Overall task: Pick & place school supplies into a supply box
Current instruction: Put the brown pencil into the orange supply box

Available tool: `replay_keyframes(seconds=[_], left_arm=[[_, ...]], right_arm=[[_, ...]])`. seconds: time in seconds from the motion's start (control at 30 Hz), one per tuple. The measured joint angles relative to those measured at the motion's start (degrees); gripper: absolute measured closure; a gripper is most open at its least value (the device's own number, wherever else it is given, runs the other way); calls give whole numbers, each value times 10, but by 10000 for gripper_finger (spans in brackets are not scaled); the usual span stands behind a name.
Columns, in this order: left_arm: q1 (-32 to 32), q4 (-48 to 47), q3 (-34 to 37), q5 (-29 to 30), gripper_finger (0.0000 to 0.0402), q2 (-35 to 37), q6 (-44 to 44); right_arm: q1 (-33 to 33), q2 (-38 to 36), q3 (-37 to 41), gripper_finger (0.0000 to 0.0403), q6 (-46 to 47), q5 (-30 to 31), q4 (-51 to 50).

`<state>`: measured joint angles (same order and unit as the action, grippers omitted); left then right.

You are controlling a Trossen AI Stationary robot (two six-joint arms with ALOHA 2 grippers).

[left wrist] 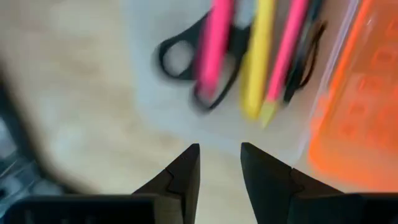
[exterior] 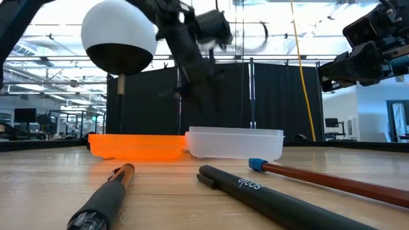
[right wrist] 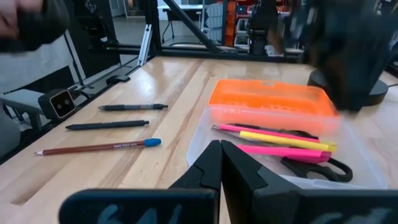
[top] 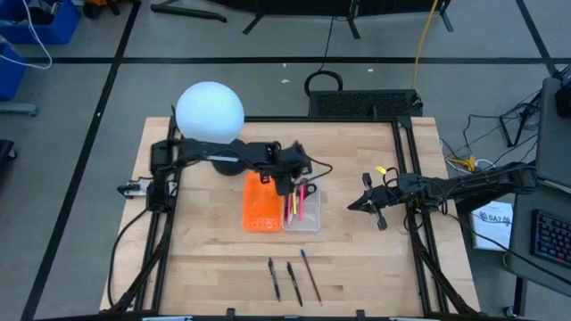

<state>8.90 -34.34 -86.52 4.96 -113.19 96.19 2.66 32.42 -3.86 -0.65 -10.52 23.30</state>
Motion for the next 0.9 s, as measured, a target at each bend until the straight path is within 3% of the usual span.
replay_keyframes(seconds=[0.13, 0.23, 0.37, 0.5, 0.6, 0.7, 0.9], left_arm=[[-14, -48, 0, 0, 279, 88, -52], [-26, -92, 0, -54, 300, 172, -153], [-41, -165, 6, -120, 367, 286, -332], [-48, -178, 84, -209, 393, 410, -444], [-53, -88, 186, -240, 397, 509, -499], [-52, 51, 295, -255, 398, 595, -623], [-57, 348, 493, -215, 399, 703, -868]], right_arm=[[1, 3, 0, 403, 0, 0, 0], [1, 8, 0, 403, 0, 0, 5], [1, 13, 0, 403, 0, 0, 3], [1, 15, 0, 403, -10, 0, 15], [1, 15, 0, 403, -15, 0, 31], [1, 15, 0, 403, -15, 0, 42], [1, 15, 0, 403, 0, 0, 44]])
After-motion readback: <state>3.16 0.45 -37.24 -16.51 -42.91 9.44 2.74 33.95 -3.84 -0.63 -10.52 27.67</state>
